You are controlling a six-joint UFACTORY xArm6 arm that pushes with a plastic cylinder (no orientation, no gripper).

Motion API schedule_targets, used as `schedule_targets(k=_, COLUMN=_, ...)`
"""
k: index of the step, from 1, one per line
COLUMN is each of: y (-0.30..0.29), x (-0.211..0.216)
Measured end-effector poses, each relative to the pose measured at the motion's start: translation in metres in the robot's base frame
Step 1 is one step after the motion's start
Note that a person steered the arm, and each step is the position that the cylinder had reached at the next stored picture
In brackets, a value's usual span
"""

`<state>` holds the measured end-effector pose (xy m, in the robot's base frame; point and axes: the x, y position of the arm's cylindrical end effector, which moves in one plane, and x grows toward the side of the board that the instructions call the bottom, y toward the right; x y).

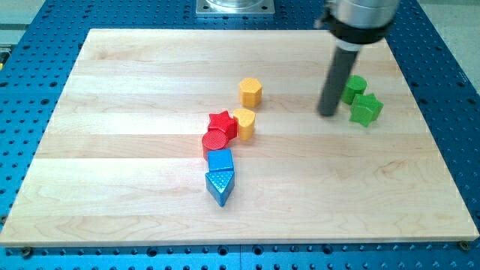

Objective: Move the blue cube into the red blocks

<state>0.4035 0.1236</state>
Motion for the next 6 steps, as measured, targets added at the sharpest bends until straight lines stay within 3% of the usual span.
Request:
schedule_targets(k=2, y=-0.143, x=-0.017)
schedule_targets(k=3, y=-0.230, x=0.028)
schedule_targets(k=4, y=-0.238, x=0.112)
schedule_targets(k=5, y=-0.188, x=0.186)
schedule_targets(k=6, y=-0.143, x=0.186)
